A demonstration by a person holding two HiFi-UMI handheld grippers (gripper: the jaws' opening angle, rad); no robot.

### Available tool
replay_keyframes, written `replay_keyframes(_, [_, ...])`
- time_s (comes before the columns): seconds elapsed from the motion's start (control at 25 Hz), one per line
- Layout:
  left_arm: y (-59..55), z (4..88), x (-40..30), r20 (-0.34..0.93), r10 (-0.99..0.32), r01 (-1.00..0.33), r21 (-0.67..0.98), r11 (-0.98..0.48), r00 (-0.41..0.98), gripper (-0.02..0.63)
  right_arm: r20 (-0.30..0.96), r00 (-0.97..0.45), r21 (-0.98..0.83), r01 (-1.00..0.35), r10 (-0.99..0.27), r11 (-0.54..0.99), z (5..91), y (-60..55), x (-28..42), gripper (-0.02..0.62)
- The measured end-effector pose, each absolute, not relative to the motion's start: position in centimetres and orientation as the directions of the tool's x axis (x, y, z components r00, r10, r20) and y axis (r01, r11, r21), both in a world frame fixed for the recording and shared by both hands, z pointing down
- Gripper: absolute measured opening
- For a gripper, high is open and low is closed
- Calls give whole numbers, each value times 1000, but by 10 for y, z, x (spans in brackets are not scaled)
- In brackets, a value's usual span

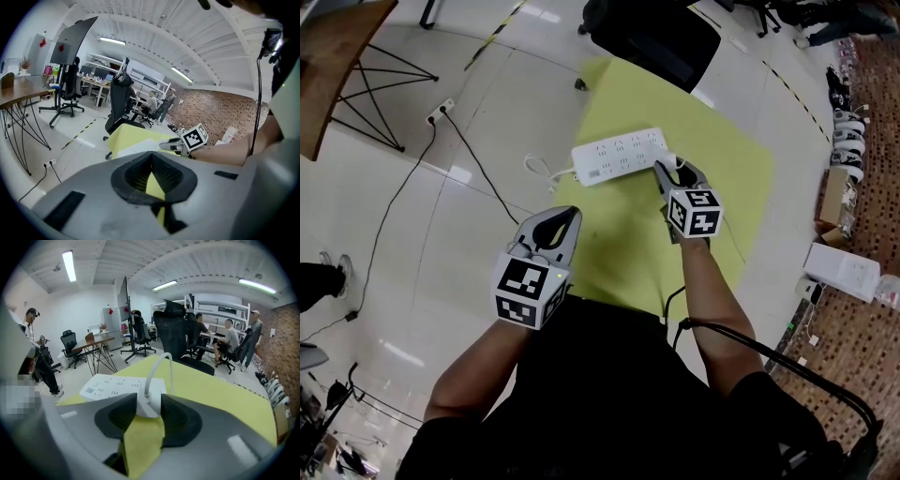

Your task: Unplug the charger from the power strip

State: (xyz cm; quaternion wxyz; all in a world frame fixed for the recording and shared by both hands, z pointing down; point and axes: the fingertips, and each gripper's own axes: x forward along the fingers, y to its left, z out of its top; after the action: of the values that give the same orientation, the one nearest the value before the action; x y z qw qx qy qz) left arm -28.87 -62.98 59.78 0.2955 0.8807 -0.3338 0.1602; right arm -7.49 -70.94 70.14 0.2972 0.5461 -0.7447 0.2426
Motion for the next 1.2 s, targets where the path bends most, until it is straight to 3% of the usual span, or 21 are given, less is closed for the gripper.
replay_keyframes(0.64, [-631,591,-293,456,-517,-688,432,-584,725,6,691,-217,0,-954,-690,301,681,-711,-76,135])
replay_keyframes(1.2, [-617,583,-292,436,-537,-691,432,-580,722,6,700,-346,-205,-935,-624,289,668,-624,-90,137])
